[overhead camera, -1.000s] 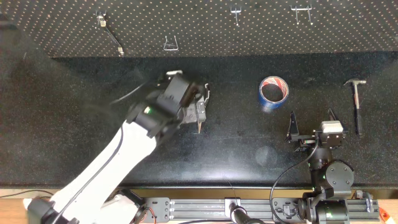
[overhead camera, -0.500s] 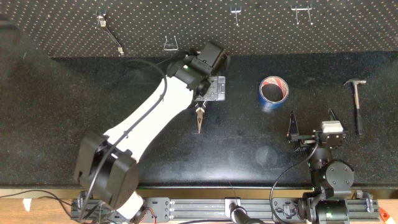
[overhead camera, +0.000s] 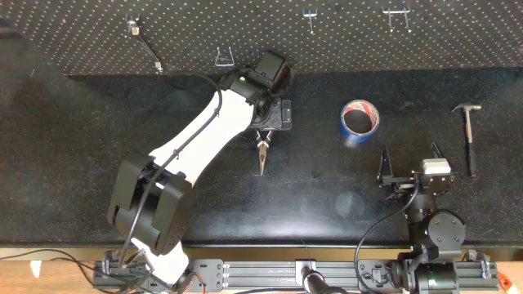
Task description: Place Tools Onto Pegboard
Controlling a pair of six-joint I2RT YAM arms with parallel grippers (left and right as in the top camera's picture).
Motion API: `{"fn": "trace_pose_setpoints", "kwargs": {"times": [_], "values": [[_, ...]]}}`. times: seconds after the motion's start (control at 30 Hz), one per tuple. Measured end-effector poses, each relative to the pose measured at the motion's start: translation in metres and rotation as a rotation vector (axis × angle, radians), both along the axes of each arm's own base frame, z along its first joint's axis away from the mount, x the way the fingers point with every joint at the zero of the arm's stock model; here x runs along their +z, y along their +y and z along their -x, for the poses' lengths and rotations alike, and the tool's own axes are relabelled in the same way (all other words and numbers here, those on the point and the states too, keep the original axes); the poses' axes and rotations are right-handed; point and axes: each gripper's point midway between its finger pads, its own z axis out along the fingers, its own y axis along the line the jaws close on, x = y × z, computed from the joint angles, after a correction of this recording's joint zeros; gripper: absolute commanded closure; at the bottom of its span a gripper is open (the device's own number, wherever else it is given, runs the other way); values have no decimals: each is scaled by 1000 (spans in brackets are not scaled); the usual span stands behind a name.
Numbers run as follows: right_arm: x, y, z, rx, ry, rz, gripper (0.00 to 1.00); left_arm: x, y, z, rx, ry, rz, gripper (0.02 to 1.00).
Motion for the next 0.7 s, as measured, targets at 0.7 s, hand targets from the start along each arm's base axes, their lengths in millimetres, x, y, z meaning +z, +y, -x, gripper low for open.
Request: {"fn": "trace_pose_setpoints", "kwargs": {"times": [0.7], "values": [[0,0,0,0,0,0,16,-25,1,-8,18,32,7,20]]}}
